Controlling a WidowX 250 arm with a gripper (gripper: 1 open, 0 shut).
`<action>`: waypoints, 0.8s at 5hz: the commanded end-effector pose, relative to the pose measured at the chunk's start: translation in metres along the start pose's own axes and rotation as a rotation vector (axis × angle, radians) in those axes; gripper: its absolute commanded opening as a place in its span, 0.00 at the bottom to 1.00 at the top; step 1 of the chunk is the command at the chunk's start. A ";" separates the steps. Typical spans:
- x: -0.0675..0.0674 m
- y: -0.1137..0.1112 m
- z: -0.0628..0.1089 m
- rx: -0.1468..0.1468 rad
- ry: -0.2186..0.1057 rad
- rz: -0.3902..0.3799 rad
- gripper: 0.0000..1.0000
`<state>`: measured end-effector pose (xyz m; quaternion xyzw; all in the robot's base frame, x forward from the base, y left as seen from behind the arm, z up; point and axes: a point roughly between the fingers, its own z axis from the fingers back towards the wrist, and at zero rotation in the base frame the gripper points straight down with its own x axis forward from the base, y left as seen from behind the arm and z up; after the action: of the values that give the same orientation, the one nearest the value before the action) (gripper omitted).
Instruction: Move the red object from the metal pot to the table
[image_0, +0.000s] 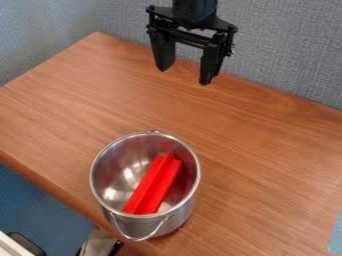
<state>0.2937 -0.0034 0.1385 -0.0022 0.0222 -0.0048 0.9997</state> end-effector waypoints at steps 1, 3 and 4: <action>-0.003 -0.003 -0.025 0.000 0.043 0.008 1.00; -0.043 -0.037 -0.036 0.017 0.094 -0.068 1.00; -0.049 -0.038 -0.047 0.032 0.113 -0.089 1.00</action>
<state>0.2410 -0.0383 0.0855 0.0104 0.0959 -0.0402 0.9945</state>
